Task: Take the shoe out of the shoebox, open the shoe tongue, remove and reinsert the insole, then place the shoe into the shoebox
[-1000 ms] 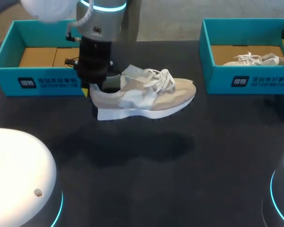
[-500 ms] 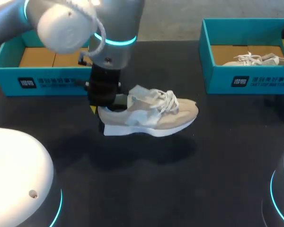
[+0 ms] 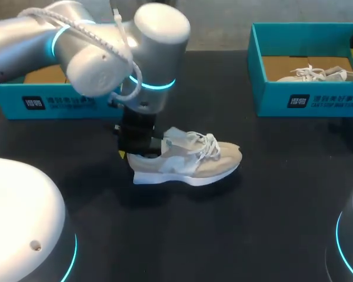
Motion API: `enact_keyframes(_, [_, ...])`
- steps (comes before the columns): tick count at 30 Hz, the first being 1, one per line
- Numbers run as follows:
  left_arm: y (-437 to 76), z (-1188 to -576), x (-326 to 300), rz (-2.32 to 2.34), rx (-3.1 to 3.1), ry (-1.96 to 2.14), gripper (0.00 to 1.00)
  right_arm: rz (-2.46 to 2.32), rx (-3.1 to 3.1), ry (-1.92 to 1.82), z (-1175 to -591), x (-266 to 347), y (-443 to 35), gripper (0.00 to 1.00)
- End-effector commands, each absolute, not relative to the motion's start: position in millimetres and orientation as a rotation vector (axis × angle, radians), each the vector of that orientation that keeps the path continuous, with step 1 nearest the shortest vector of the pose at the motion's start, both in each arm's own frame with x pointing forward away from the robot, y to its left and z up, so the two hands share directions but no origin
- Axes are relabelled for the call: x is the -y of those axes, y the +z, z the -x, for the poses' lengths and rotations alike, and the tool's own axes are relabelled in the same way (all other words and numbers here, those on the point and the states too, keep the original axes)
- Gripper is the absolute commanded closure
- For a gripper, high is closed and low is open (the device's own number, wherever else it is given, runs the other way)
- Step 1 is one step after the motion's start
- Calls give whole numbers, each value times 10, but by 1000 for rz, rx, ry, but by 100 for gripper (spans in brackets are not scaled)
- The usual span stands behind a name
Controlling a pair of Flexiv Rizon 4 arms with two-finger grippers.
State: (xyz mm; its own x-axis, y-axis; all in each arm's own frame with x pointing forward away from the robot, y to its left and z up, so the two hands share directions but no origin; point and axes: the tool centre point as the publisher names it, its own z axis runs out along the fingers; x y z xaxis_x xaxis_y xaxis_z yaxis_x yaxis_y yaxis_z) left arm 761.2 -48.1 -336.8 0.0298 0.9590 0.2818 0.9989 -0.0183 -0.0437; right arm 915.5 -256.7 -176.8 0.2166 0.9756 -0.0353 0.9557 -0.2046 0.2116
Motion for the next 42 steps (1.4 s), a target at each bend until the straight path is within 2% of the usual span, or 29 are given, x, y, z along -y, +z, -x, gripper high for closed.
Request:
enact_keyframes(1, [-3590, -7690, 567, 2070, 2008, -253, 100, -2296, -1848, 159, -9148, 2565, -1772, 0])
enact_keyframes(17, [-3905, -7746, 623, 2049, 1965, -274, 100, -2296, -1848, 159, -9148, 2565, -1772, 0])
enact_keyframes(18, [-3916, -7739, 623, 2052, 1959, -262, 89, -2296, -1848, 159, -9148, 2565, -1772, 0])
enact_keyframes(19, [-3922, -7729, 623, 2051, 1956, -263, 74, -2296, -1848, 159, -9148, 2565, -1772, 0])
enact_keyframes(20, [-3927, -7720, 625, 2049, 1954, -263, 68, -2296, -1848, 159, -9148, 2565, -1772, 0])
enact_keyframes(21, [-3930, -7711, 626, 2051, 1951, -249, 58, -2296, -1848, 159, -9148, 2565, -1772, 0])
enact_keyframes(22, [-3929, -7706, 627, 2052, 1951, -248, 54, -2296, -1848, 159, -9148, 2565, -1772, 0])
enact_keyframes(23, [-3917, -7687, 632, 2050, 1956, -247, 24, -2296, -1848, 159, -9148, 2565, -1772, 0])
enact_keyframes(24, [-3898, -7675, 636, 2033, 1977, -244, 0, -2296, -1848, 159, -9148, 2565, -1772, 0])
enact_keyframes(29, [-3763, -7627, 655, 2032, 2034, -233, 0, -2296, -1848, 159, -9148, 2565, -1772, 0])
enact_keyframes(42, [-3025, -7512, 540, 1869, 2446, -57, 0, -2296, -1848, 159, -9148, 2565, -1772, 0])
